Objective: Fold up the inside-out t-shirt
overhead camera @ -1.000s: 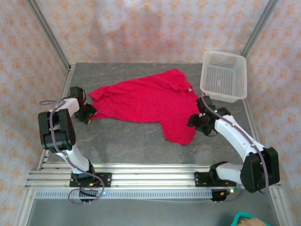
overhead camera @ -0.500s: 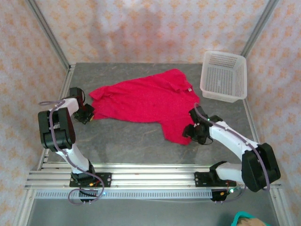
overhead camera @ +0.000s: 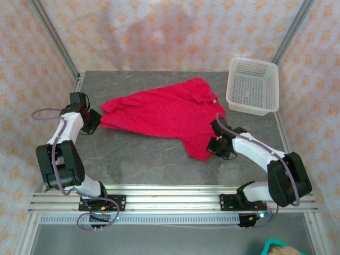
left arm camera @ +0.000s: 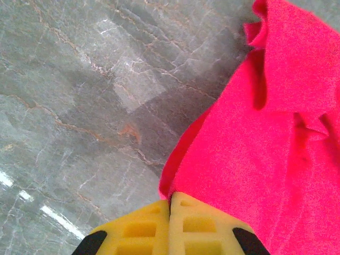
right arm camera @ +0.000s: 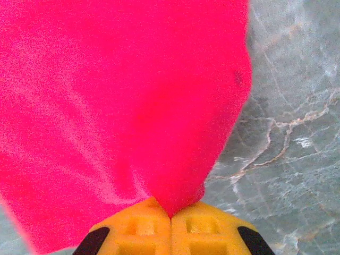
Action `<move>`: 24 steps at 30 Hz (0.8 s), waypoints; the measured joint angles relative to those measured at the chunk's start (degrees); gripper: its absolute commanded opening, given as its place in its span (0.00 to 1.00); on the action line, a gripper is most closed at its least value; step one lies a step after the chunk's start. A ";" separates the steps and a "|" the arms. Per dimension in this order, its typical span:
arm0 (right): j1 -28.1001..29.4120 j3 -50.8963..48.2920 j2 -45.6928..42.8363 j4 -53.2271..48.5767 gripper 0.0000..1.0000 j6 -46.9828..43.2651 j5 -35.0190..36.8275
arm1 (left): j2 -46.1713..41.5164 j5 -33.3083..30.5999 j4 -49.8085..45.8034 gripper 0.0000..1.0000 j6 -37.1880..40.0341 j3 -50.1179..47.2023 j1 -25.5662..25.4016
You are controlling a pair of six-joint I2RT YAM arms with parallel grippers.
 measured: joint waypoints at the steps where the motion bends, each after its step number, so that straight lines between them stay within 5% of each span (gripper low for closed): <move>1: 0.00 1.66 -1.05 -1.18 0.00 -0.26 -0.04 | -0.37 0.00 -0.07 0.00 0.00 0.00 -0.04; 6: 0.00 12.39 -0.39 -4.35 0.00 -2.16 -0.17 | -0.55 -0.09 -0.22 0.00 0.02 0.00 -1.40; 12: 0.00 27.96 17.51 -4.90 0.00 -5.38 0.22 | -0.31 -0.13 -0.22 0.00 0.00 0.00 -3.78; 18: -0.07 37.11 29.70 -5.44 0.54 -7.98 1.44 | 0.24 -0.52 -0.33 0.00 0.26 0.00 -4.28; 24: -0.31 33.22 25.53 -6.78 0.58 -8.96 4.17 | 0.24 -0.81 -0.37 0.00 0.42 0.00 -4.57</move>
